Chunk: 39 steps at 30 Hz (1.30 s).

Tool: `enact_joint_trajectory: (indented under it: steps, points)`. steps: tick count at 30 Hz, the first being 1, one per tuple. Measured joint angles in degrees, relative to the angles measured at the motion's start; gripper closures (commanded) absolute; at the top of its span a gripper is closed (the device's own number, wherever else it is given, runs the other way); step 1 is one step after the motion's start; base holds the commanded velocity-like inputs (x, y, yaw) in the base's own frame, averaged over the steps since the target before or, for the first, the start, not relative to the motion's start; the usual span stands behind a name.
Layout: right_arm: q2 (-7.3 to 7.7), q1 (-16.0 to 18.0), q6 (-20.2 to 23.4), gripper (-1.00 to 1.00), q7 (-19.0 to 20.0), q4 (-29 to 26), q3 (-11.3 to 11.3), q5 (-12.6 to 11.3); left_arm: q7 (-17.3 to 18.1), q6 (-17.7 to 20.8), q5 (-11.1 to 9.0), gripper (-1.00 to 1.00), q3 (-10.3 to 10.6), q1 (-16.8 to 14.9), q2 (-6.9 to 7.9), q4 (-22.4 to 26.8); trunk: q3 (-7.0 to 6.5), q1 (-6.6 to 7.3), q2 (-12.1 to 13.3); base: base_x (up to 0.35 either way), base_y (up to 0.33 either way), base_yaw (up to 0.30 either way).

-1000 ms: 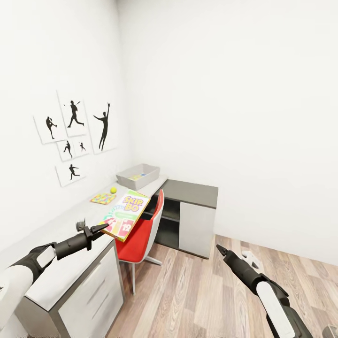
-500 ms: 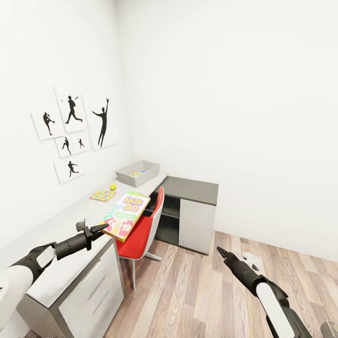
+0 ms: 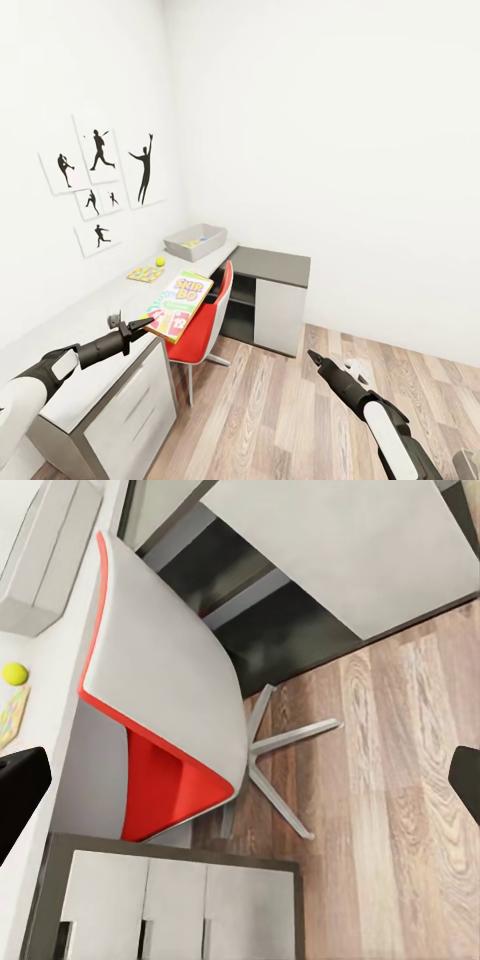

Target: Put all the toys in the child's room - the three board games (two on the bed and one on the table), the two jigsaw puzzles on the table, and the tennis ball on the table - inside the toy box on the table in the child's room.

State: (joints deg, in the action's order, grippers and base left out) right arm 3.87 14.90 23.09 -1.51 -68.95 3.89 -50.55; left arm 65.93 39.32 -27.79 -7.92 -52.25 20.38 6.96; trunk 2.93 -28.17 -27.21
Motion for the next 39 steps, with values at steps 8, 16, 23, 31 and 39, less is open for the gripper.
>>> enact_joint_trajectory:
  steps: [8, 16, 23, 31, 39]
  points:
    - [-0.06, 0.02, -0.08, -1.00, 0.18, -0.93, 0.08, 0.19, 0.00, -0.08, 0.19, 1.00, -0.41, 0.01, 0.30, 0.00, 0.03, 0.00, 0.00, 0.000, 0.000, 0.000]
    - [0.49, 0.44, -0.03, -1.00, 0.30, -0.50, -2.81, 0.40, -0.01, 0.04, 0.23, 1.00, -0.50, 0.01, 0.45, 1.10, 0.03, 0.00, 0.00, 0.000, 0.000, 0.000]
    - [0.64, 0.65, 0.45, -1.00, 0.17, -1.04, -3.26, 0.41, -0.08, 2.23, 0.12, 1.00, -0.80, -0.45, 3.78, 1.94, 0.03, 0.00, 0.00, 0.000, 0.000, 0.000]
    - [0.48, 0.62, 4.93, -1.00, 0.21, -4.76, -3.62, 0.34, -3.09, 19.15, 0.16, 1.00, -1.04, -6.02, 5.61, 21.15, 0.01, 0.00, 0.00, 0.000, 0.000, 0.000]
    - [0.80, -0.08, 5.94, -1.00, 0.24, -10.30, -3.61, 0.34, -21.68, 20.23, -0.35, 1.00, -1.00, -12.51, 1.64, 21.49, 0.03, 0.00, 0.00, 0.000, 0.000, 0.000]
